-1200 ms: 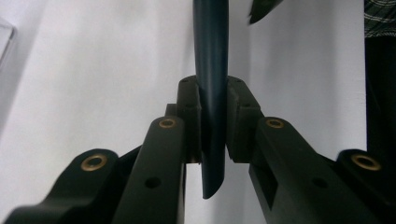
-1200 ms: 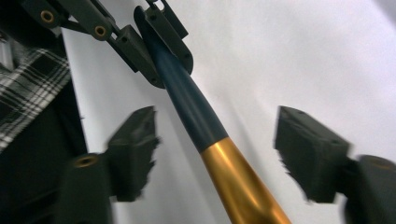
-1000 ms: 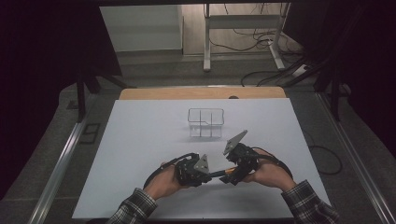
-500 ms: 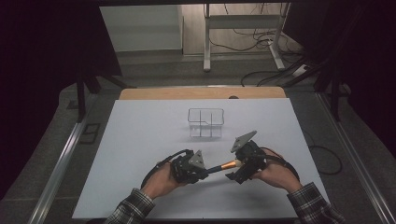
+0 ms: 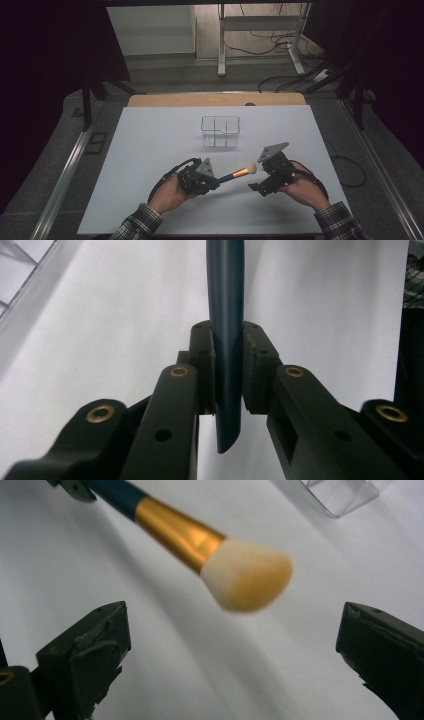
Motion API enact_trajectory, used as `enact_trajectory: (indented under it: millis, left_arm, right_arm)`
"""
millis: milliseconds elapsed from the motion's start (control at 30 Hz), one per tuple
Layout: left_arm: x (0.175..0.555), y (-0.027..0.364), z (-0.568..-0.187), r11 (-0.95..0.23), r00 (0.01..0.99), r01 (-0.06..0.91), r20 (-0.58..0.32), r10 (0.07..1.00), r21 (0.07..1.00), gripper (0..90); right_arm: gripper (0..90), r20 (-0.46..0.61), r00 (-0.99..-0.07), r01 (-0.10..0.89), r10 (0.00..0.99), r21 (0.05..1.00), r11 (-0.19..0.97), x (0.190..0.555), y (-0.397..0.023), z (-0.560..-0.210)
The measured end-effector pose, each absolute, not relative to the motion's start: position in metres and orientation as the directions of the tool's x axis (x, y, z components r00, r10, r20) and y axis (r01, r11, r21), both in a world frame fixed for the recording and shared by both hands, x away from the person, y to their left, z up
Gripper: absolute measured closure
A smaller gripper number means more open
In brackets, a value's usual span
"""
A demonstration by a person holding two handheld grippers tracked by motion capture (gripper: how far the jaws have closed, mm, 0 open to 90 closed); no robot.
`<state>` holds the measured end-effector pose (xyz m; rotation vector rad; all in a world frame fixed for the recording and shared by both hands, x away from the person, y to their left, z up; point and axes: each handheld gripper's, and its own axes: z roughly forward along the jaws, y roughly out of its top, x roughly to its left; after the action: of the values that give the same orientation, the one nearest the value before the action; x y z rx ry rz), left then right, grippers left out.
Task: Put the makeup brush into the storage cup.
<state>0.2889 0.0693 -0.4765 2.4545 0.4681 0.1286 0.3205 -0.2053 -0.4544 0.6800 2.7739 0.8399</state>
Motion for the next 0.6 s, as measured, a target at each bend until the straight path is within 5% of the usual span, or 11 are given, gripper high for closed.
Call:
enact_trajectory:
  millis: [600]
  left_arm:
    - [0.284,0.084,-0.471,-0.663,0.91,0.342,-0.059,0.411,0.665,78.7]
  right_arm:
    - [0.0,0.004,-0.821,0.438,0.571,0.646,0.625,0.309,-0.221,-0.454]
